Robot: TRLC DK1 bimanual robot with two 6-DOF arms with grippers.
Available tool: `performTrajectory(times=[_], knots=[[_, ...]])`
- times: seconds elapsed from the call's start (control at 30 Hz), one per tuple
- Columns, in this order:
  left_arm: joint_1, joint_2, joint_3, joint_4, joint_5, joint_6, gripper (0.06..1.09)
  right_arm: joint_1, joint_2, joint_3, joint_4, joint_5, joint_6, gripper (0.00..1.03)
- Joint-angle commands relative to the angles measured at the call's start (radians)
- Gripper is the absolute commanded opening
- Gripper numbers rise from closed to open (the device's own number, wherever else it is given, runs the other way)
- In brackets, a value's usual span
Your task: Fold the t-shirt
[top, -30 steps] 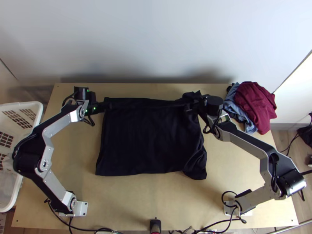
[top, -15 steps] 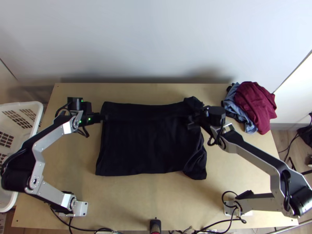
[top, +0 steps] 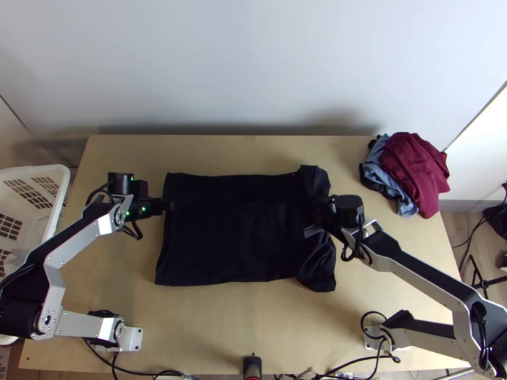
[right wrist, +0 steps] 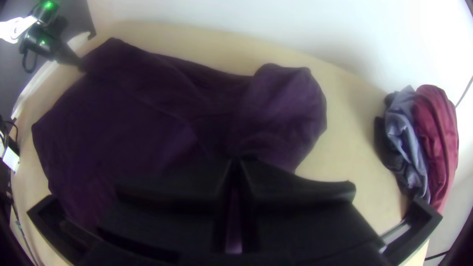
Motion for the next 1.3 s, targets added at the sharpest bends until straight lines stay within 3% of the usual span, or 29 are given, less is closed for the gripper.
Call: performTrajectory(times=[0.0,0.07,0.1,0.17,0.2,0.27,0.37,0.53,0.77,0.9,1.1,1.27], knots=[[0.006,-0.015,-0.045,-0.009,0.028,-0.045,0.41,0.012,0.047,-0.035,0.014,0.001,0.013,0.03],[0.013,-0.013,-0.051,-0.012,0.035,-0.068,0.46,0.008,0.06,-0.048,0.037,0.0,0.005,0.05],[0.015,-0.006,-0.051,-0.03,0.046,-0.065,0.47,0.005,0.067,-0.052,0.05,-0.003,0.004,0.22],[0.027,0.001,-0.052,-0.058,0.055,-0.059,0.63,-0.003,0.08,-0.051,0.041,-0.009,0.008,0.9],[0.035,-0.001,-0.052,-0.069,0.06,-0.059,0.69,-0.003,0.08,-0.049,0.031,-0.009,0.008,0.98],[0.053,-0.009,-0.052,-0.093,0.083,-0.054,0.74,-0.003,0.06,-0.054,0.024,-0.009,0.008,0.98],[0.056,-0.07,-0.057,-0.145,0.088,-0.031,0.91,-0.003,-0.006,-0.057,0.001,-0.009,0.015,0.98],[0.056,-0.236,-0.078,-0.251,0.144,-0.002,0.94,-0.005,-0.163,-0.038,-0.134,-0.009,0.053,0.98],[0.004,-0.418,-0.161,-0.394,0.173,0.026,0.94,0.005,-0.358,-0.037,-0.43,-0.022,0.192,0.98],[-0.016,-0.427,-0.223,-0.414,0.175,0.027,0.94,-0.003,-0.445,-0.081,-0.552,-0.091,0.28,0.98],[-0.037,-0.492,-0.281,-0.44,0.176,0.023,0.94,0.005,-0.497,-0.068,-0.716,-0.253,0.28,0.98],[-0.051,-0.495,-0.315,-0.463,0.175,0.052,0.94,0.067,-0.509,-0.055,-0.772,-0.276,0.261,0.98]])
